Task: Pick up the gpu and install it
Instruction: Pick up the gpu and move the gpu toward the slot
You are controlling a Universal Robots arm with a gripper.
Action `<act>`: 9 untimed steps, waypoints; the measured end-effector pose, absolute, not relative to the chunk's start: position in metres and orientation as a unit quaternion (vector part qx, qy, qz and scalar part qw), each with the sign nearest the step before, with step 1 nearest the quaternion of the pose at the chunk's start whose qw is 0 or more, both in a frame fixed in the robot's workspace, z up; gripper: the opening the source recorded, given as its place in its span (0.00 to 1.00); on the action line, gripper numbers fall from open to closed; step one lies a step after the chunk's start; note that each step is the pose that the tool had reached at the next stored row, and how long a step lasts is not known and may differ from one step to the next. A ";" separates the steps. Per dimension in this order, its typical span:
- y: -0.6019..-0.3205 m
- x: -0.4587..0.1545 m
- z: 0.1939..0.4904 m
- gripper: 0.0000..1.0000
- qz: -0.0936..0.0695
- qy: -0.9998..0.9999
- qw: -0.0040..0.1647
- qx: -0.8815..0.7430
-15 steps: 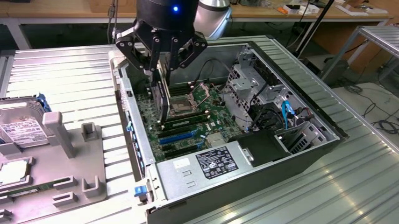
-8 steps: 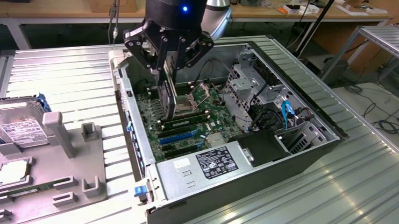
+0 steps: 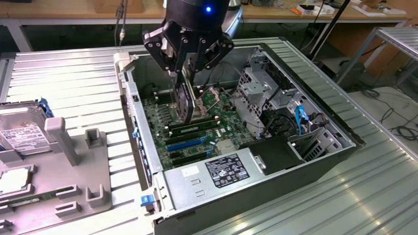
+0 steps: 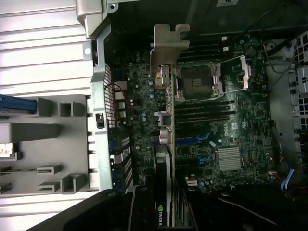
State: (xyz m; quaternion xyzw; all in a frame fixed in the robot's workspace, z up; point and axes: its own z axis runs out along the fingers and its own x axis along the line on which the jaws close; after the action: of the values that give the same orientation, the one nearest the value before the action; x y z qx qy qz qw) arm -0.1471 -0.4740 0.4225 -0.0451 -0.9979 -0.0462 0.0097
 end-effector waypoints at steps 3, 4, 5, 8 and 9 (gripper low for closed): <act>-0.474 -0.140 0.422 0.27 -0.046 -0.998 0.010 -0.045; -0.474 -0.138 0.423 0.27 -0.046 -0.998 0.010 -0.045; -0.474 -0.136 0.423 0.27 -0.046 -0.998 0.010 -0.045; -0.474 -0.132 0.423 0.27 -0.046 -0.998 0.010 -0.045; -0.474 -0.130 0.423 0.27 -0.046 -0.998 0.010 -0.045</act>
State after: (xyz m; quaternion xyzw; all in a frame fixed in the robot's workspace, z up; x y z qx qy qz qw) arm -0.1301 -0.4740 0.4225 -0.0451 -0.9979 -0.0461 0.0103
